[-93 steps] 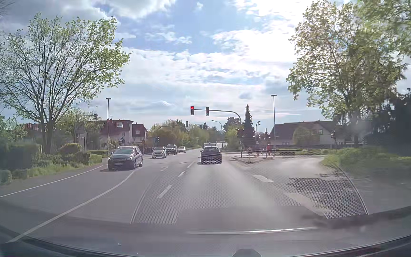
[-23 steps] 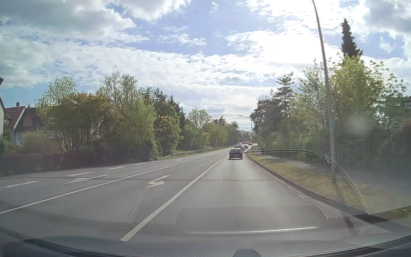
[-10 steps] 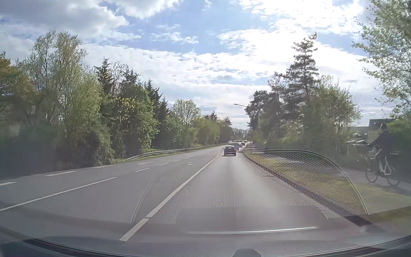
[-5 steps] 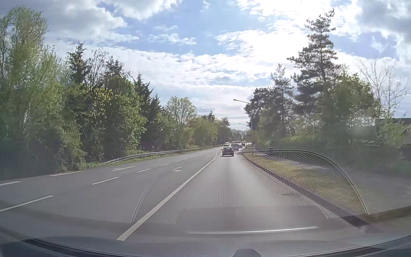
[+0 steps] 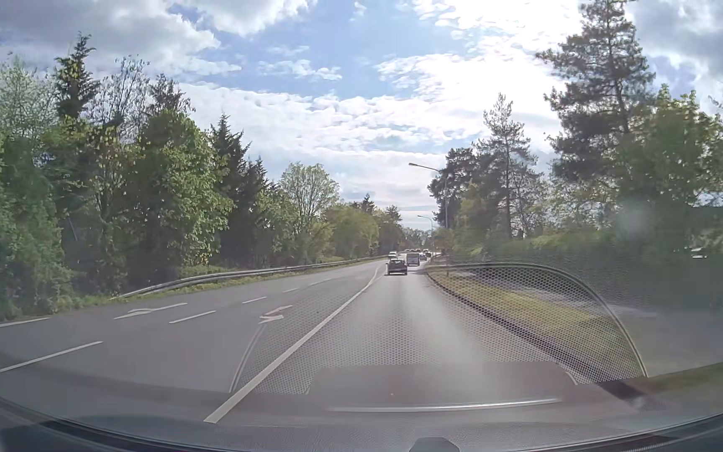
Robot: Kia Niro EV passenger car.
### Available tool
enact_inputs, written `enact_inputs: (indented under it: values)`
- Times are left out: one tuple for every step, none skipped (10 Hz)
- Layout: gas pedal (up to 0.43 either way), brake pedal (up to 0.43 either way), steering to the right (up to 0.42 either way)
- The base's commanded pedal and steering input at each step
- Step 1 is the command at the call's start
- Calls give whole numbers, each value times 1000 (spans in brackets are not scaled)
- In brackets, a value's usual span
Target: Follow the waypoints while adhering to traffic rules and regulations
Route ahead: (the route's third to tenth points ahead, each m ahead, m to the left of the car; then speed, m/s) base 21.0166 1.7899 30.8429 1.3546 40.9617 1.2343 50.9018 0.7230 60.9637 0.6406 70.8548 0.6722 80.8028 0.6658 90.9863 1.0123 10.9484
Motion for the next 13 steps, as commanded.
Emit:
enact_inputs:
  values:
    - [110, 0, 4]
    - [110, 0, 4]
    - [110, 0, 4]
    - [110, 0, 4]
    - [110, 0, 4]
    - [110, 0, 4]
    - [110, 0, 5]
    - [110, 0, 4]
    - [110, 0, 4]
    - [110, 0, 2]
    - [110, 0, 1]
    - [110, 0, 1]
    - [110, 0, 1]
